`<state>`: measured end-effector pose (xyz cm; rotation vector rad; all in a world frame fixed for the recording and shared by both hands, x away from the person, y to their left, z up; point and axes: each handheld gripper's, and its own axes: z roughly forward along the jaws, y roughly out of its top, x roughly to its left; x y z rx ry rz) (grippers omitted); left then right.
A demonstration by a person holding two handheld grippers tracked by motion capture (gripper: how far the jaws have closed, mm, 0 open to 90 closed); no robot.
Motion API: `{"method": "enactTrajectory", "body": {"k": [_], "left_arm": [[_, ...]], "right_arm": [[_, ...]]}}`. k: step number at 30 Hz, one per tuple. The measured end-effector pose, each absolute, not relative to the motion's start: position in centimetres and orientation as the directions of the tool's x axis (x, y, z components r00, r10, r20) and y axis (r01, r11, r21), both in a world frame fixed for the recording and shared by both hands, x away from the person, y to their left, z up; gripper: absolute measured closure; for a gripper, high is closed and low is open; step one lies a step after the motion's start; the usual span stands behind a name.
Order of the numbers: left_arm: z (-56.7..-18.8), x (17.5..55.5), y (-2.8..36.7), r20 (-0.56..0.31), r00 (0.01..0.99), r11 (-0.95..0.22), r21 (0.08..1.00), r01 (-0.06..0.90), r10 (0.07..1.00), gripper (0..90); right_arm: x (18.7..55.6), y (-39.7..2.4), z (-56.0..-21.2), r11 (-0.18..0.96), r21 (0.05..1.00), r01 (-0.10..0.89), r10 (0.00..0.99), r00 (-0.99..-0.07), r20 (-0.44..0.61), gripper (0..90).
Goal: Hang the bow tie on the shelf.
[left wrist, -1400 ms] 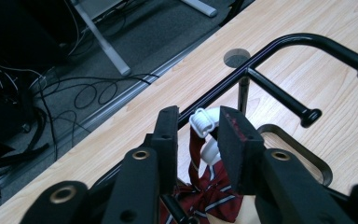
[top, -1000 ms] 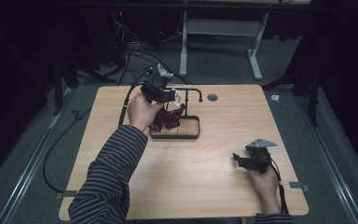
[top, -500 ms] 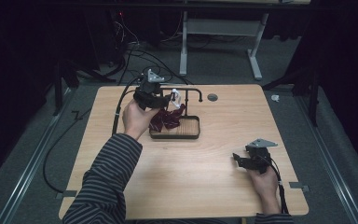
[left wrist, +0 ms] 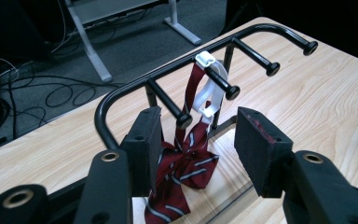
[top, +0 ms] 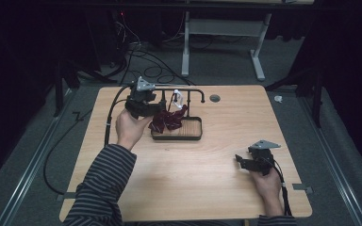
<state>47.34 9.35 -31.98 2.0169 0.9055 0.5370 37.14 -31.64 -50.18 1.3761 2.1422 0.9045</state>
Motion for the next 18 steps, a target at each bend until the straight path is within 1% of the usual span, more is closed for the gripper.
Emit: {"method": "enactTrajectory", "body": {"k": [13,18], "left_arm": [[-32.5,46.4,11.2,0.017,0.627,-0.354,0.837,0.417,0.779,51.2],[-32.8,45.9,11.3,0.042,0.620,-0.372,0.830,0.415,0.784,50.5]], "right_arm": [[37.1,-31.6,-50.2,0.292,0.723,0.626,0.912,-0.410,-0.013,33.4],[37.1,-31.6,-50.2,0.292,0.723,0.626,0.912,-0.410,-0.013,33.4]]}}
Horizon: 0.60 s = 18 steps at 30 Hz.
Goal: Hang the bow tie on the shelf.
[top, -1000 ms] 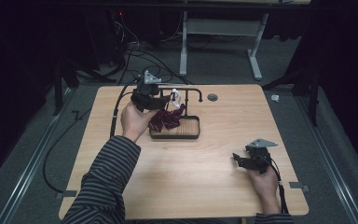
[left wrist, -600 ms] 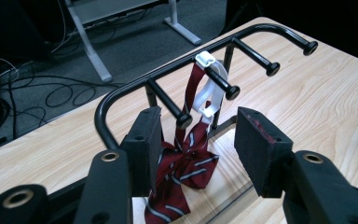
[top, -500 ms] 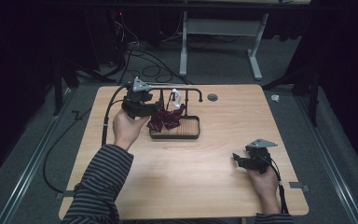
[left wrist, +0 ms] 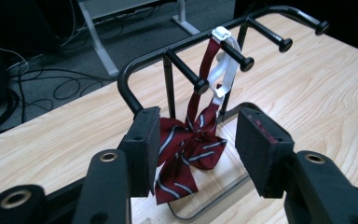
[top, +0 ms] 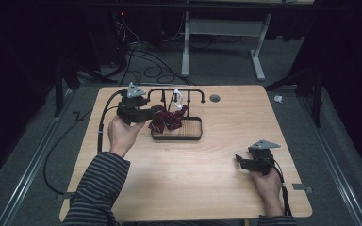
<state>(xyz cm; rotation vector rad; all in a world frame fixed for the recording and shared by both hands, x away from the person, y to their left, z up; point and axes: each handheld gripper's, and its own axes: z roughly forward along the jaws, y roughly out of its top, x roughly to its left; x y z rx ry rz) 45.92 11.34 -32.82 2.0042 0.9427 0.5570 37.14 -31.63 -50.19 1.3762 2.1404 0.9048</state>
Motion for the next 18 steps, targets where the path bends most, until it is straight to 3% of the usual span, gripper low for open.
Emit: {"method": "enactTrajectory", "body": {"k": [18], "left_arm": [[-33.5,44.3,13.3,0.021,0.605,-0.345,0.837,0.424,0.796,50.2]], "right_arm": [[37.1,-31.6,-50.2,0.292,0.723,0.626,0.912,-0.410,-0.013,33.4]]}}
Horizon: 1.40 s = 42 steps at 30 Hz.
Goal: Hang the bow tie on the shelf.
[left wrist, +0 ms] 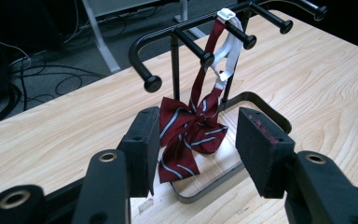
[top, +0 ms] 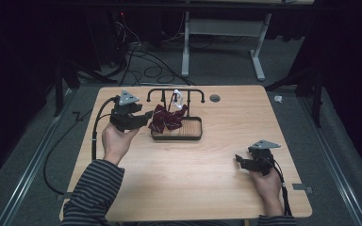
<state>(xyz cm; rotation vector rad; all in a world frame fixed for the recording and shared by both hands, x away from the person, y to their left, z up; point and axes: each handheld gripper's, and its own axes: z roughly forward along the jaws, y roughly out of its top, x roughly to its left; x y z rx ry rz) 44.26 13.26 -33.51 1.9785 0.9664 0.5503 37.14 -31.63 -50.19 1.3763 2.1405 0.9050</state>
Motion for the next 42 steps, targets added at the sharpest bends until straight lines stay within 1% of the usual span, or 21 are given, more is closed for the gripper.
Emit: {"method": "enactTrajectory", "body": {"k": [30,42], "left_arm": [[-33.4,43.2,13.8,0.035,0.605,-0.355,0.836,0.418,0.795,49.9],[-34.4,42.7,14.3,0.012,0.599,-0.337,0.836,0.434,0.800,49.9]], "right_arm": [[37.1,-31.6,-50.2,0.292,0.723,0.626,0.912,-0.410,-0.013,33.4],[37.1,-31.6,-50.2,0.293,0.722,0.627,0.912,-0.411,-0.013,33.4]]}}
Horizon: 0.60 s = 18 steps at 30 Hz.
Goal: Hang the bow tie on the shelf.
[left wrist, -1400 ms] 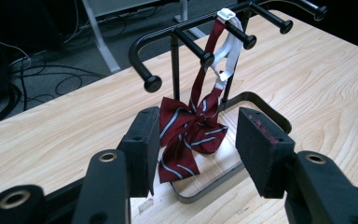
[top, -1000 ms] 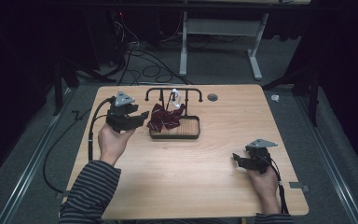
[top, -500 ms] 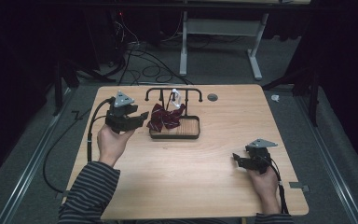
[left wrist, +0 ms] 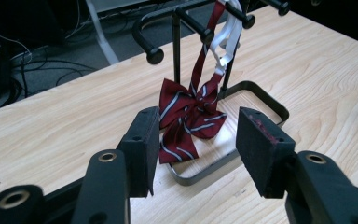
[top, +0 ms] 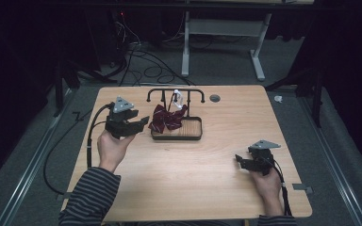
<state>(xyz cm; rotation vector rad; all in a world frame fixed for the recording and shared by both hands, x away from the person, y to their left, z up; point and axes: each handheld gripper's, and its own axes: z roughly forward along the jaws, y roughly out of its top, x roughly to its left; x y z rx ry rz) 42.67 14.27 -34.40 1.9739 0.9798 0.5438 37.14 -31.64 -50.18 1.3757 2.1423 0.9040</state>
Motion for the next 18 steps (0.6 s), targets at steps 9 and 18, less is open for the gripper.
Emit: {"method": "enactTrajectory", "body": {"k": [9,18], "left_arm": [[-35.05,42.40,14.51,-0.002,0.595,-0.328,0.833,0.446,0.803,49.9],[-35.31,42.16,14.99,-0.008,0.588,-0.324,0.829,0.456,0.809,49.8]], "right_arm": [[37.14,-31.64,-50.18,0.293,0.722,0.627,0.912,-0.411,-0.013,33.4],[37.13,-31.63,-50.18,0.293,0.722,0.627,0.912,-0.411,-0.013,33.4]]}}
